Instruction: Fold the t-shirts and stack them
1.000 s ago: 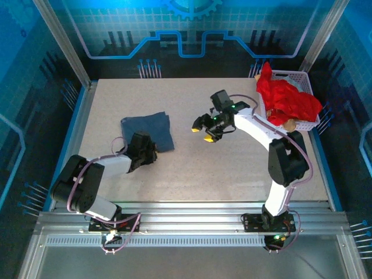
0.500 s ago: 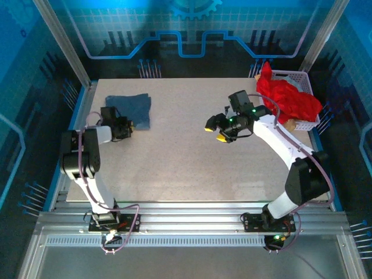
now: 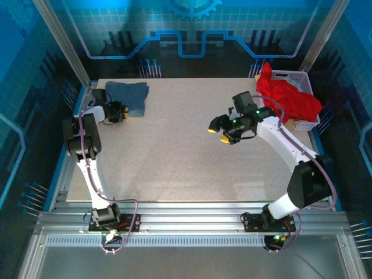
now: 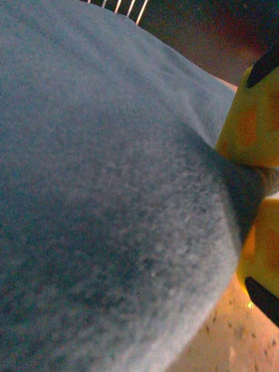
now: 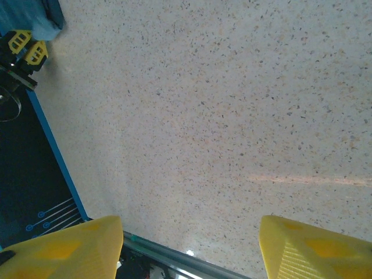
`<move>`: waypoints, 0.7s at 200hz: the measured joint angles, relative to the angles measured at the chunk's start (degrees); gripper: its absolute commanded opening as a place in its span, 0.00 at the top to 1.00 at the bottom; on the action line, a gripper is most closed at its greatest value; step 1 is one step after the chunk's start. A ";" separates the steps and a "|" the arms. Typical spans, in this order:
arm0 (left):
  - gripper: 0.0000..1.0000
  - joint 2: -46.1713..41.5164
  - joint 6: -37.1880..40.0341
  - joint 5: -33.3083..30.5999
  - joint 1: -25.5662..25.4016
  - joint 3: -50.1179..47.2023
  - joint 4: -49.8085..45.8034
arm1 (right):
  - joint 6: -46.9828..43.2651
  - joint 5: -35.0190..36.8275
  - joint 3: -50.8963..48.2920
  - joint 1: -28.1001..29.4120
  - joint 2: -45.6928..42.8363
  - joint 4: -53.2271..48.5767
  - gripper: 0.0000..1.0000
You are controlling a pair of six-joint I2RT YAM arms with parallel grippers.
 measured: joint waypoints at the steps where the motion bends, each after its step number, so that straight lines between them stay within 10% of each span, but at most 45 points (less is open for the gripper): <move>1: 0.66 0.00 0.13 0.02 0.04 0.04 -0.20 | -0.04 -0.02 0.00 0.00 0.00 0.00 0.35; 47: 0.29 -1.99 1.73 0.81 0.20 -1.27 -1.18 | -2.49 0.33 -1.64 0.00 -3.26 7.56 0.30; 58: 0.02 -5.44 1.38 0.68 -0.09 -4.35 -0.79 | -3.13 1.16 -3.41 0.00 -6.38 11.21 0.28; 80: 0.01 -16.48 1.31 -0.02 -0.70 -11.82 -1.44 | -3.39 2.51 -6.29 -0.07 -12.35 17.57 0.20; 88: 0.01 -21.35 1.62 -0.52 -1.01 -14.08 -2.32 | -2.86 2.75 -6.91 -0.28 -13.79 19.67 0.00; 140: 0.01 -51.36 7.78 -7.17 -6.23 -25.53 -7.78 | -5.73 5.97 -7.74 -2.34 -16.87 20.74 0.00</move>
